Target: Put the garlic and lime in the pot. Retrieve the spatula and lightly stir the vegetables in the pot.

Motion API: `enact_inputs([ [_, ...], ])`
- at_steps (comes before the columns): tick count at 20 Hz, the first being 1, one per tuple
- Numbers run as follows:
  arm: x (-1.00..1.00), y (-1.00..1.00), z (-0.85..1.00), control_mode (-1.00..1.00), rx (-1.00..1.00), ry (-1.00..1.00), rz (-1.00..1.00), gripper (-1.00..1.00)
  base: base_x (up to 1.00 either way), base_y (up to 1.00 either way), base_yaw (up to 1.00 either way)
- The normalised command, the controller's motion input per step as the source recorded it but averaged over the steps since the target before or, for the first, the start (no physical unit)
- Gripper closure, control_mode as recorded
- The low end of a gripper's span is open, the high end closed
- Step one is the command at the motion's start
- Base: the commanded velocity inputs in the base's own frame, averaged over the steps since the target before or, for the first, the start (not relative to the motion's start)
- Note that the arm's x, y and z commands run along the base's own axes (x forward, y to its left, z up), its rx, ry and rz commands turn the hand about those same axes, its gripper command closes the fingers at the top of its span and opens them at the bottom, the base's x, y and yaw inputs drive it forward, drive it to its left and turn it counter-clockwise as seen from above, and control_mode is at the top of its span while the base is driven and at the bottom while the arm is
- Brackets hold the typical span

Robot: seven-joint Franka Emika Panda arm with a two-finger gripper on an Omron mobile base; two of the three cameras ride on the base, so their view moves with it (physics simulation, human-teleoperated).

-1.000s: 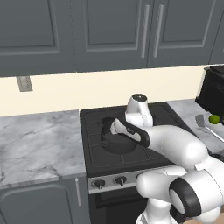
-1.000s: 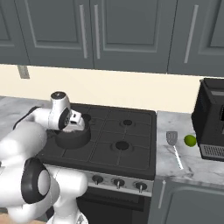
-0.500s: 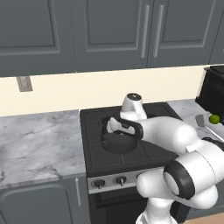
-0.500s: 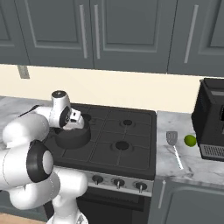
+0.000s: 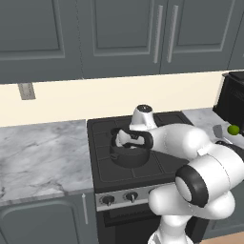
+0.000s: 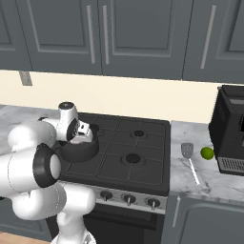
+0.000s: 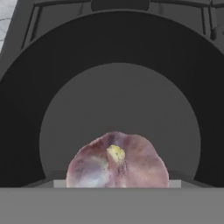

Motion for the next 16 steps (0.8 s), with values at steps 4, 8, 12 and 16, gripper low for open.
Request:
enact_inputs([
  [4,0.12,0.04,0.0,-1.0,0.0,0.01,0.0,-1.0,0.0,0.0,0.0],
  [8,0.09,0.0,0.0,-1.0,0.0,0.0,0.0,-1.0,0.0,0.0,0.0],
  [12,0.0,0.0,0.0,-1.0,0.0,0.0,0.0,-1.0,0.0,0.0,0.0],
  [16,-0.24,0.0,0.12,-1.0,0.0,-0.02,0.0,-1.0,0.0,0.0,0.0],
])
